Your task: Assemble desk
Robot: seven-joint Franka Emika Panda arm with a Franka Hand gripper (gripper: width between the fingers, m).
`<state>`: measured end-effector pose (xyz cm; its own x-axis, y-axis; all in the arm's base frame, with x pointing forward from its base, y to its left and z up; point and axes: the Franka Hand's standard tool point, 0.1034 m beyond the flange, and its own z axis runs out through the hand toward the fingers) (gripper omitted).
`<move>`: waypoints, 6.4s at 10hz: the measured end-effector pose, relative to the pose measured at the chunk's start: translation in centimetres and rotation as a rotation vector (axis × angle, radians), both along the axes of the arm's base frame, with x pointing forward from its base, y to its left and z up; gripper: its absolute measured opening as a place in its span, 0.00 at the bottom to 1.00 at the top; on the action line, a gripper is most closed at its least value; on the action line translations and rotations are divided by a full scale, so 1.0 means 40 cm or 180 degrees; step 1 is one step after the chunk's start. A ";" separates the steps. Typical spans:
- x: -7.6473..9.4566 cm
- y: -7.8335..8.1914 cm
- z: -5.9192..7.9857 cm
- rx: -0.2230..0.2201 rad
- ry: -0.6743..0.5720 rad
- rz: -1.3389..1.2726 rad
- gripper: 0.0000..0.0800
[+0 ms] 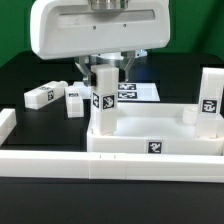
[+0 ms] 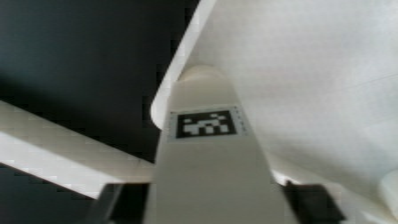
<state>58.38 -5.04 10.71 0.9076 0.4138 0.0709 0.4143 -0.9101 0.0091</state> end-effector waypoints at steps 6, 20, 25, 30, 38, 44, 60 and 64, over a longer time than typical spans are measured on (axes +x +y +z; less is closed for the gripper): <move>-0.001 -0.003 -0.001 0.0098 0.0021 -0.1144 0.36; -0.001 -0.005 -0.006 0.0341 0.0012 -0.3555 0.76; 0.003 -0.002 -0.006 0.0195 -0.0045 -0.1916 0.81; 0.011 0.000 -0.011 0.0010 -0.0083 -0.0341 0.81; 0.009 -0.003 -0.013 -0.0078 -0.0095 0.0476 0.48; 0.007 -0.006 -0.013 0.0001 -0.0076 -0.0300 0.36; 0.008 -0.011 -0.016 0.0356 -0.0059 -0.3470 0.77; 0.008 -0.007 -0.017 0.0237 -0.0103 -0.2223 0.81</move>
Offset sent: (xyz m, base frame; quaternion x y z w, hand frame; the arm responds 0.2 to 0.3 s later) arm -0.0021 0.0029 -0.0003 0.0382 -0.0038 0.2163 0.9756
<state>58.69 -5.33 10.04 0.9562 -0.2721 0.1079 -0.2668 -0.9618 -0.0611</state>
